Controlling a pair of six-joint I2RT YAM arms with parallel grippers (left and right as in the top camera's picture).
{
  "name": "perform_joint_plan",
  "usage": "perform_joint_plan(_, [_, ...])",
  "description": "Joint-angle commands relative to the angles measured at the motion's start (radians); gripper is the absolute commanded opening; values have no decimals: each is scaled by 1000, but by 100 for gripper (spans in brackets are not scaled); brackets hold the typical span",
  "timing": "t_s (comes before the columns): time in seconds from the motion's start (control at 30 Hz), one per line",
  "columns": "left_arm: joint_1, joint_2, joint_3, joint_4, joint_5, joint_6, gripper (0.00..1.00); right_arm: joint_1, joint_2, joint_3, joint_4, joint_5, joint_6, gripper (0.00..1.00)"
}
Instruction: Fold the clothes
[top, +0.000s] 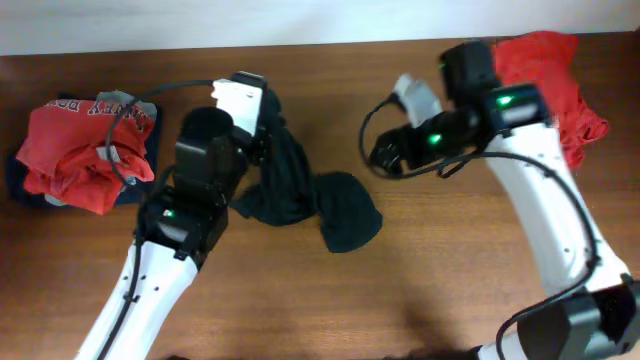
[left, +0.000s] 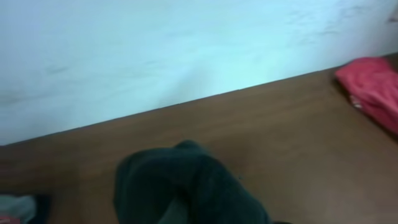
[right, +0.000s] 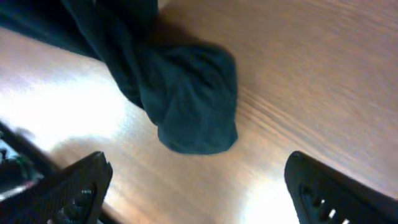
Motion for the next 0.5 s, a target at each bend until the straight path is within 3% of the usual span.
perform_joint_plan(0.0, [32,-10,-3,9,-31,-24,1,82,6,-78,63,2,-21,87])
perform_joint_plan(0.1, [51,-10,-3,5,-31,-40,0,158,6,-134,150,98,55,80])
perform_joint_plan(0.47, [72,-2,-3,7,-39,-40,0,444,16,-161,321,478,236,73])
